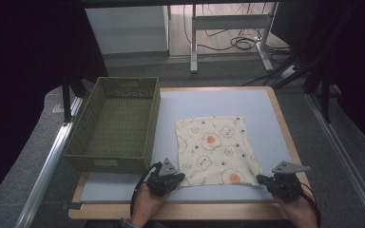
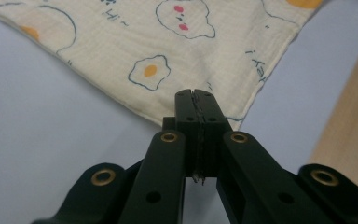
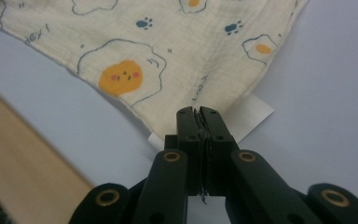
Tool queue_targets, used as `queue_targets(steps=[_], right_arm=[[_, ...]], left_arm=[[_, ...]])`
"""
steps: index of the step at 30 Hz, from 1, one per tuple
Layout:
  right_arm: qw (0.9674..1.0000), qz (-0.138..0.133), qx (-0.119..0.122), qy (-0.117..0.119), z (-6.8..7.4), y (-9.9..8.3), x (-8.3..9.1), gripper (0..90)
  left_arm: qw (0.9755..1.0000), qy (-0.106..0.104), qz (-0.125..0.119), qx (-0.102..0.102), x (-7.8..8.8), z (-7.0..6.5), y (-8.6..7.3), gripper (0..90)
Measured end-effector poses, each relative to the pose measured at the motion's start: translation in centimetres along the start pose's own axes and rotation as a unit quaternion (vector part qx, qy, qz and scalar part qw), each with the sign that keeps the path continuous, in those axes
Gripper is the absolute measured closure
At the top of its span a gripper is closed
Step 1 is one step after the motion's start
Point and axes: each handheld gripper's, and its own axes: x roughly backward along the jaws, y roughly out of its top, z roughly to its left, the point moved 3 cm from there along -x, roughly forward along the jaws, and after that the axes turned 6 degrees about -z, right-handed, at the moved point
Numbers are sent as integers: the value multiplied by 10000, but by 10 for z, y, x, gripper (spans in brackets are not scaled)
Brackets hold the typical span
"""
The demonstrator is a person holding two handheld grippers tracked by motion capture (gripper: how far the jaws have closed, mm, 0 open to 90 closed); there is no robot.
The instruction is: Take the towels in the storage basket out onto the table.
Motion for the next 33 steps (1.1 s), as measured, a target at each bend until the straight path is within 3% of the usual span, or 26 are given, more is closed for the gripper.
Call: queue_targets(steps=[5,8,11,20,25,33], right_arm=[[9997,124,-117,165,14,-23,13,875],[9996,71,-140,230,15,-24,17,850],[9995,-49,-200,243,8,-15,17,790],[9994,-215,-172,212,-18,19,0,658],[9994,-237,-160,213,-29,36,-18,649],[9990,-339,-283,-57,-54,53,-46,610]], left_arm=[[9997,-202,-29,128,11,-10,-12,880],[9995,-49,-222,227,13,-6,-7,680],[9981,139,-423,427,13,4,5,609],[9969,556,-439,340,-18,25,42,574],[9950,793,-479,371,-33,40,57,596],[9907,1129,-456,613,-52,70,73,653]])
